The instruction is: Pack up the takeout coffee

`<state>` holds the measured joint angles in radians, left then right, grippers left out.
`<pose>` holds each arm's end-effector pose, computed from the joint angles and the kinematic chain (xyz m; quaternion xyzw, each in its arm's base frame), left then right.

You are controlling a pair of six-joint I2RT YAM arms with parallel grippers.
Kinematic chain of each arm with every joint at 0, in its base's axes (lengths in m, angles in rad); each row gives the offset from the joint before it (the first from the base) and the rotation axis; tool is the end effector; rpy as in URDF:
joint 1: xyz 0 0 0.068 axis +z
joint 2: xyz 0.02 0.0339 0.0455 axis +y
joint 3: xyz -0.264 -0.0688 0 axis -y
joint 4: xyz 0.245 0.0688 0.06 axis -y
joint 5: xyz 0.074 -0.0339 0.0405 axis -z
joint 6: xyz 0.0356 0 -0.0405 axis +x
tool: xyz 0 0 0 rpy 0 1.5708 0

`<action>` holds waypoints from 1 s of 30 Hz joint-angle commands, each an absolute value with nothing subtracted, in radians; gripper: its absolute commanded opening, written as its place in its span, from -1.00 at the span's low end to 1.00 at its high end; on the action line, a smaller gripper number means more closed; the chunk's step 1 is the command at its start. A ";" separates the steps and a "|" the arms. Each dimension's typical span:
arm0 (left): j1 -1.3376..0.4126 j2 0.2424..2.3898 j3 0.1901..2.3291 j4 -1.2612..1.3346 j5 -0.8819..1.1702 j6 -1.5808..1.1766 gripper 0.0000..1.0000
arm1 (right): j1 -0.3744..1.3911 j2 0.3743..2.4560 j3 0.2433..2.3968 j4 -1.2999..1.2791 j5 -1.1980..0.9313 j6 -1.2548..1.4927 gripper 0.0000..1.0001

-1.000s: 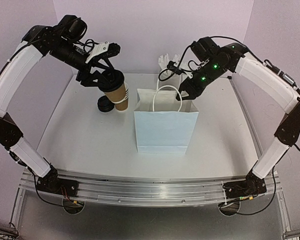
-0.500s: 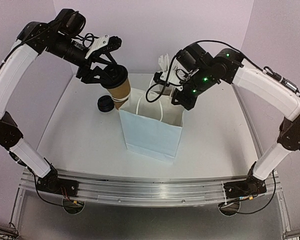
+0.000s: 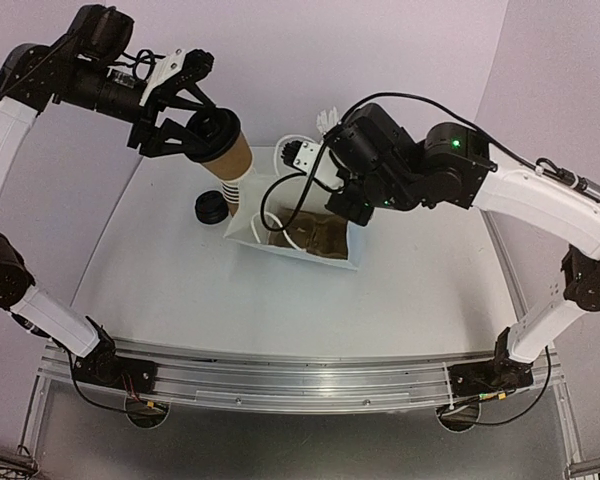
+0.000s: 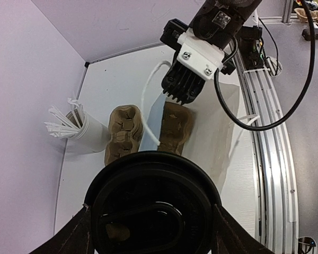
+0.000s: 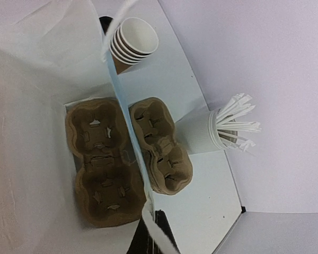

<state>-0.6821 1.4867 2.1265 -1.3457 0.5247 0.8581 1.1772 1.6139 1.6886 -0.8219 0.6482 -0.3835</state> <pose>0.1737 -0.1641 0.5030 0.6885 0.5538 -0.1990 0.4239 0.1527 0.3116 0.3858 -0.5206 0.7070 -0.1225 0.4627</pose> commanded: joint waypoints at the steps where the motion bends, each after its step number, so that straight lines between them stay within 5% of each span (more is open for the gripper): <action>1: -0.691 1.429 2.120 -1.482 0.548 0.844 -0.06 | 1.206 1.654 1.694 -0.763 0.834 -0.250 -1.00; 8: -0.737 1.396 2.031 -1.485 0.584 0.798 -0.10 | 1.313 1.733 1.657 -0.718 0.945 -0.128 -1.00; 30: -0.866 1.285 1.687 -1.212 0.501 0.824 -0.14 | 1.373 1.724 1.659 -0.704 0.807 0.204 -1.00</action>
